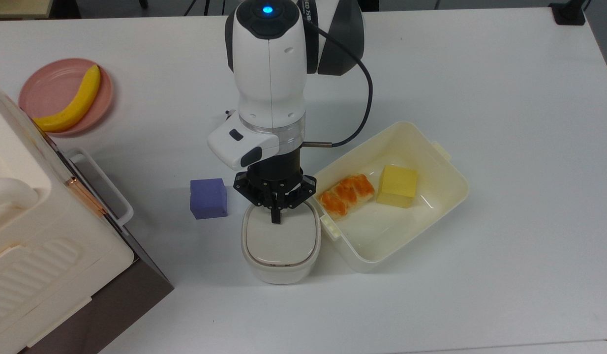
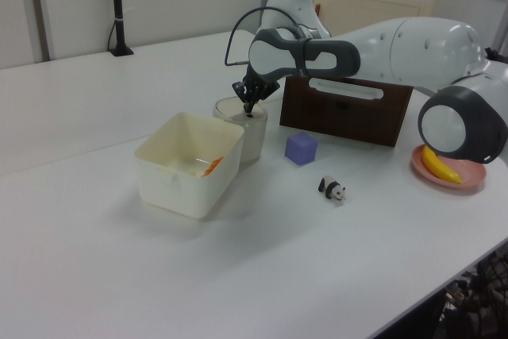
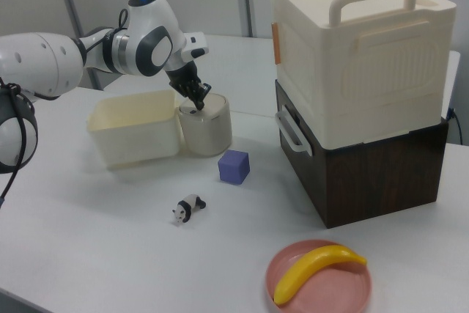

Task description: Close the trash can

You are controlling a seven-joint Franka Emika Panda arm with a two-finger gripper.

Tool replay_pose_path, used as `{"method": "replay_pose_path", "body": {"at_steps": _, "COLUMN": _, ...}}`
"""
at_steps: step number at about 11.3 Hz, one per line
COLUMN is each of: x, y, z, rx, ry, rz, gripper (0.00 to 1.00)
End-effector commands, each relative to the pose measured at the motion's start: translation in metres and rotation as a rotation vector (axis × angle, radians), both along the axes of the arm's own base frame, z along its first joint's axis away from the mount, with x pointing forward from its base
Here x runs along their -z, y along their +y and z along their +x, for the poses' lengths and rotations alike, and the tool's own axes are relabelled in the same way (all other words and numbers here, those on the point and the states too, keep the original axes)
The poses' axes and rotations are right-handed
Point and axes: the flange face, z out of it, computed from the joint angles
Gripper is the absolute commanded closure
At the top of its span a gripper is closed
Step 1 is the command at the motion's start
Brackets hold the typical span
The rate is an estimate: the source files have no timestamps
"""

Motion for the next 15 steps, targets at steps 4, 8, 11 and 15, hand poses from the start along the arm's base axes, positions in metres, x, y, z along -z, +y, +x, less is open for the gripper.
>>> {"method": "replay_pose_path", "body": {"at_steps": 4, "x": -0.054, "y": 0.004, "z": -0.027, "rx": -0.015, "ry": 0.026, "rz": 0.024, "gripper": 1.0}}
{"method": "replay_pose_path", "body": {"at_steps": 8, "x": -0.124, "y": -0.029, "z": -0.105, "rx": 0.014, "ry": 0.238, "rz": 0.035, "gripper": 0.0}}
{"method": "replay_pose_path", "body": {"at_steps": 11, "x": -0.155, "y": -0.054, "z": -0.164, "rx": -0.083, "ry": 0.31, "rz": 0.024, "gripper": 0.0}}
{"method": "replay_pose_path", "body": {"at_steps": 15, "x": -0.157, "y": -0.074, "z": -0.184, "rx": -0.085, "ry": 0.396, "rz": 0.031, "gripper": 0.0}}
